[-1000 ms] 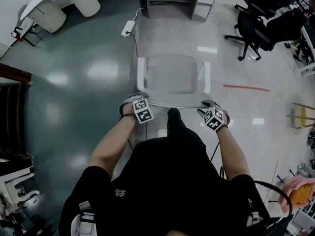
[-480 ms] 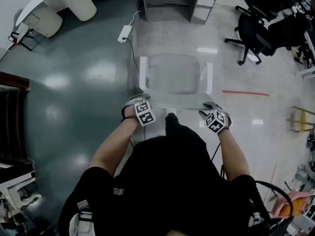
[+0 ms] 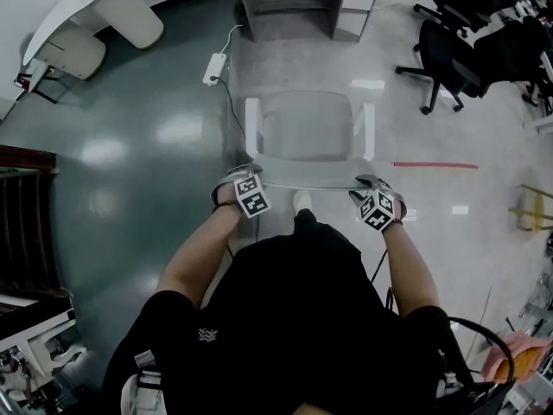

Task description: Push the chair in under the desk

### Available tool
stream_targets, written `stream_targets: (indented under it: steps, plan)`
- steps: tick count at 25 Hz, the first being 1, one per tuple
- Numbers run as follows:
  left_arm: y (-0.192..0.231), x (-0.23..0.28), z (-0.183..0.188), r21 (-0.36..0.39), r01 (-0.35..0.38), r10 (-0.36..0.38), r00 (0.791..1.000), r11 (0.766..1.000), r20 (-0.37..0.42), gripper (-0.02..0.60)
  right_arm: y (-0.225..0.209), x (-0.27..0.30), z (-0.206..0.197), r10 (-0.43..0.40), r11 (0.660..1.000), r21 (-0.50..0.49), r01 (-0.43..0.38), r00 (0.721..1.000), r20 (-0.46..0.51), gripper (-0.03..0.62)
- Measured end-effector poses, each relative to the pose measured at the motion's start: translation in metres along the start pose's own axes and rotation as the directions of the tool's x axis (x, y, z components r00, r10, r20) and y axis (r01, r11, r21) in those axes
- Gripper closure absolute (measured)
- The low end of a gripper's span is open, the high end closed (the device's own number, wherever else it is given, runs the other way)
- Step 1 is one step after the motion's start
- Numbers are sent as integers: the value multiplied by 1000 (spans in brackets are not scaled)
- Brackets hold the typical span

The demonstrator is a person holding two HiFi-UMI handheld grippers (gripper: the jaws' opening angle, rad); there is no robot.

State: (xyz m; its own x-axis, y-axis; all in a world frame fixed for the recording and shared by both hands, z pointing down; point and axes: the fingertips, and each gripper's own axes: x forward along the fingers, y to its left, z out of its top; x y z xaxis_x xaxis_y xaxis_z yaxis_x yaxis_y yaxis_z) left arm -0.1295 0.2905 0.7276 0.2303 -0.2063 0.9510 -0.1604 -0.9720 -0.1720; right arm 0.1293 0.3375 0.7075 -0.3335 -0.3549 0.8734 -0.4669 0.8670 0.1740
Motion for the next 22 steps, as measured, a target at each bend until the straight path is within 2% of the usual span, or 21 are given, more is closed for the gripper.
stream_targets:
  steps: [10,22]
  plan:
    - [65,18,22,-28,-3,3,1000,1000,-10,402,-69,21,12,2,1000,-13,-2,1000,16,427]
    - [176,42,31,-43,-31,31,1000,999,0,397,-167,64,54,4,1000,-6,-4,1000,4,427]
